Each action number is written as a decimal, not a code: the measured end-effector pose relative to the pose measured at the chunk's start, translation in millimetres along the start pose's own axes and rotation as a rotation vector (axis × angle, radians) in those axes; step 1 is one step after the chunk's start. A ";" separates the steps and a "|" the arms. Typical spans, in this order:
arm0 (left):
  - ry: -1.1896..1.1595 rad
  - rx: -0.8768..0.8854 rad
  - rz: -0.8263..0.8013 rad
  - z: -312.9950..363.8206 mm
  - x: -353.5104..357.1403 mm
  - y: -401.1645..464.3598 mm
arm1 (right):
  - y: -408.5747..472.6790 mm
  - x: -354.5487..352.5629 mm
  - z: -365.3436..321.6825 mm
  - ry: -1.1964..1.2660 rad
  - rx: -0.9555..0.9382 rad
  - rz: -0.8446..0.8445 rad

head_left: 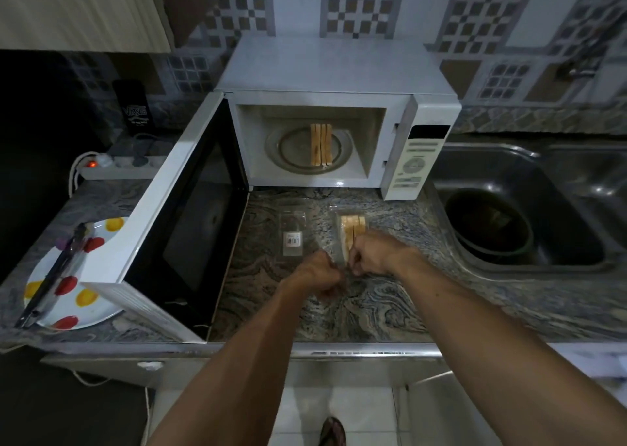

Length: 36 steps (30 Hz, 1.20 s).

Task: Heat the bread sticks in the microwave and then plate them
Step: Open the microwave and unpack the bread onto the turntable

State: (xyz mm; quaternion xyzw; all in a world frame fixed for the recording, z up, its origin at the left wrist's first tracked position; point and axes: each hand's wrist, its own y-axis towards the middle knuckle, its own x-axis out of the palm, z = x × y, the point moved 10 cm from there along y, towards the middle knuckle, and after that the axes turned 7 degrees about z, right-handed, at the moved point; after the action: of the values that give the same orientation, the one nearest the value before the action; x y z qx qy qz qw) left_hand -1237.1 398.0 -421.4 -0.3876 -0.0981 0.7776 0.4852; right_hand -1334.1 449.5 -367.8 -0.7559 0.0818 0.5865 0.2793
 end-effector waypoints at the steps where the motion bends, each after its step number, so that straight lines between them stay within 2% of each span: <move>1: -0.070 -0.026 0.002 -2.5 3.8 1.3 | -0.8 1.1 -1.8 0.006 -0.028 -0.001; 5: -0.338 -0.097 0.052 -11.1 12.5 1.5 | -6.1 7.0 -1.9 0.069 -0.063 0.024; 8: -0.409 -0.117 0.087 -17.2 14.5 -1.0 | -10.2 12.4 -6.1 0.099 -0.080 0.037; 17: -0.451 -0.167 0.077 -23.3 18.8 -11.1 | -15.1 14.1 -5.8 0.190 -0.079 -0.018; 21: -0.463 -0.175 0.090 -24.1 18.4 -13.2 | -19.5 -8.9 -5.1 0.198 -0.085 -0.055; 26: -0.405 -0.208 -0.055 -22.5 30.1 -23.2 | -27.0 -50.8 -7.9 0.098 -0.096 -0.105; 30: -0.322 -0.226 -0.113 -23.7 30.9 -22.0 | -28.3 -102.2 -9.6 0.071 -0.057 0.019; 36: -0.152 -0.256 -0.160 -17.0 21.2 -17.0 | -24.4 -166.2 -11.2 0.029 -0.029 0.410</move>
State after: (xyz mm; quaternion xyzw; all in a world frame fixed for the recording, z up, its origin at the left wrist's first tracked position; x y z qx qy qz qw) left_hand -1218.6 420.5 -434.8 -0.3772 -0.2632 0.7446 0.4837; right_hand -1363.4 430.1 -203.2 -0.7357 0.2292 0.6214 0.1419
